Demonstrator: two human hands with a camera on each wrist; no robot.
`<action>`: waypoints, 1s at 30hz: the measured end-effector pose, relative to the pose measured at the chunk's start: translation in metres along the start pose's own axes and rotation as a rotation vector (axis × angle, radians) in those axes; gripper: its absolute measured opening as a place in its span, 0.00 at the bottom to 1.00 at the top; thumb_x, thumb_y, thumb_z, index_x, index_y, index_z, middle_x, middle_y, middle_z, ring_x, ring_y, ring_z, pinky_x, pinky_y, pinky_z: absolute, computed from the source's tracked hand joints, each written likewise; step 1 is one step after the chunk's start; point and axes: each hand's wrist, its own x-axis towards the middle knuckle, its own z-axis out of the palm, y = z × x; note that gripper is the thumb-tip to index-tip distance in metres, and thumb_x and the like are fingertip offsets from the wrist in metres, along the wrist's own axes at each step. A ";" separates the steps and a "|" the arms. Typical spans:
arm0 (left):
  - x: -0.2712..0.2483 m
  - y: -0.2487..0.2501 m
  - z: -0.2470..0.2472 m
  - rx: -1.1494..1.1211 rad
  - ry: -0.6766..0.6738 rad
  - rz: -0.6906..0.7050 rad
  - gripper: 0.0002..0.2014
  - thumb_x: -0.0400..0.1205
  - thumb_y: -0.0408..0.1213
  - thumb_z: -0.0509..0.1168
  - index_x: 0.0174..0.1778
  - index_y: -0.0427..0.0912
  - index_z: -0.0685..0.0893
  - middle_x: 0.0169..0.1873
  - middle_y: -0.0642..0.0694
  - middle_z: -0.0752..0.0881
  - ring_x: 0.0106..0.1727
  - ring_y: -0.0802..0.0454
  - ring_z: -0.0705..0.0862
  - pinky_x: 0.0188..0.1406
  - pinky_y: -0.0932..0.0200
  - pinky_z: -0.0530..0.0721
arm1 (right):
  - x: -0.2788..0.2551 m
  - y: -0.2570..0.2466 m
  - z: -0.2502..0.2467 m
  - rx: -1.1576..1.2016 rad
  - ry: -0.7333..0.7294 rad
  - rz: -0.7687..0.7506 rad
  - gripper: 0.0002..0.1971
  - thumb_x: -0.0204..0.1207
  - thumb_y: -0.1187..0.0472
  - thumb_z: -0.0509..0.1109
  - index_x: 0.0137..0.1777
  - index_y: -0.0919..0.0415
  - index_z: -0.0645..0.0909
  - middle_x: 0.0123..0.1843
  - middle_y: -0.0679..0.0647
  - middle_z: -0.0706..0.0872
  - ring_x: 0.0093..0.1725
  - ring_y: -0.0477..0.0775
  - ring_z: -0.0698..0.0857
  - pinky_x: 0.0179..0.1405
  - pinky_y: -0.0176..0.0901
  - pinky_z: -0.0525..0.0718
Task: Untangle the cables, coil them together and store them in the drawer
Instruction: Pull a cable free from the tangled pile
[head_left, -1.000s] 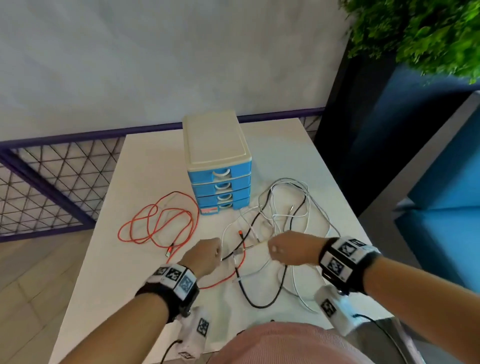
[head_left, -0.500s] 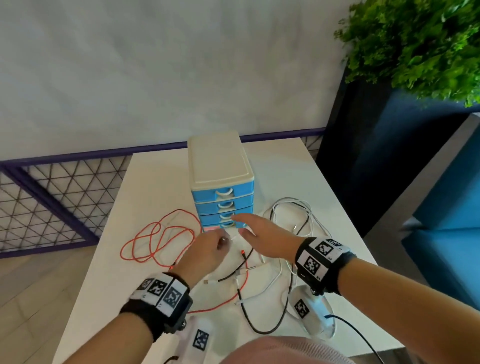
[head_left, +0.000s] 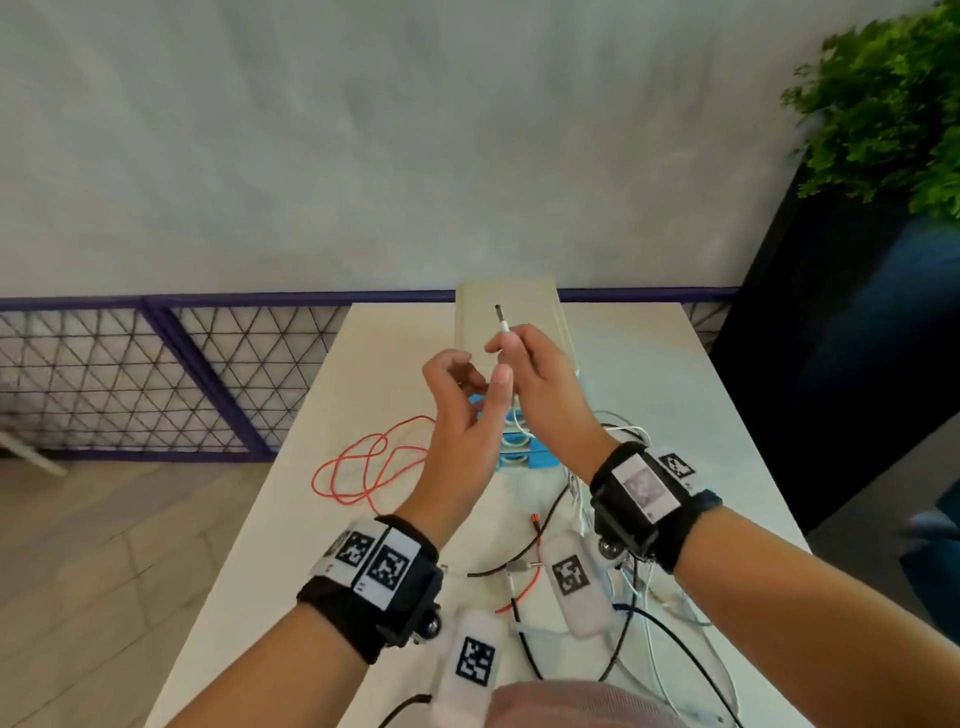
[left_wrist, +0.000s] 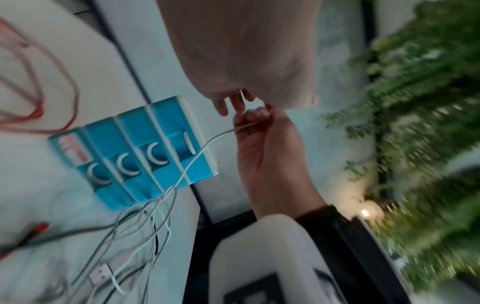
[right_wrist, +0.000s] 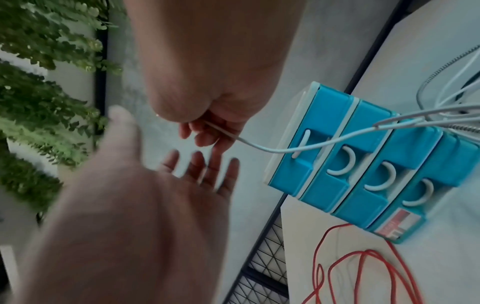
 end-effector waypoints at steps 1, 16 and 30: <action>0.001 -0.006 0.000 -0.011 -0.010 -0.066 0.22 0.80 0.61 0.56 0.61 0.50 0.63 0.52 0.50 0.74 0.51 0.63 0.80 0.52 0.62 0.82 | 0.000 -0.002 -0.001 0.045 0.039 0.017 0.14 0.88 0.61 0.53 0.50 0.69 0.77 0.31 0.51 0.75 0.28 0.41 0.77 0.30 0.38 0.82; -0.001 -0.088 -0.016 0.556 -0.827 -0.201 0.12 0.85 0.44 0.59 0.35 0.49 0.78 0.33 0.53 0.84 0.34 0.60 0.81 0.43 0.57 0.81 | -0.013 -0.005 -0.056 0.145 0.100 0.168 0.18 0.89 0.56 0.52 0.42 0.61 0.77 0.21 0.43 0.63 0.20 0.44 0.60 0.16 0.34 0.61; 0.014 -0.062 -0.022 0.605 -0.578 0.041 0.10 0.86 0.35 0.57 0.41 0.50 0.80 0.30 0.52 0.80 0.30 0.61 0.76 0.33 0.73 0.71 | -0.030 0.017 -0.040 -0.738 -0.386 0.332 0.23 0.79 0.33 0.55 0.60 0.48 0.78 0.40 0.46 0.81 0.36 0.42 0.80 0.40 0.40 0.77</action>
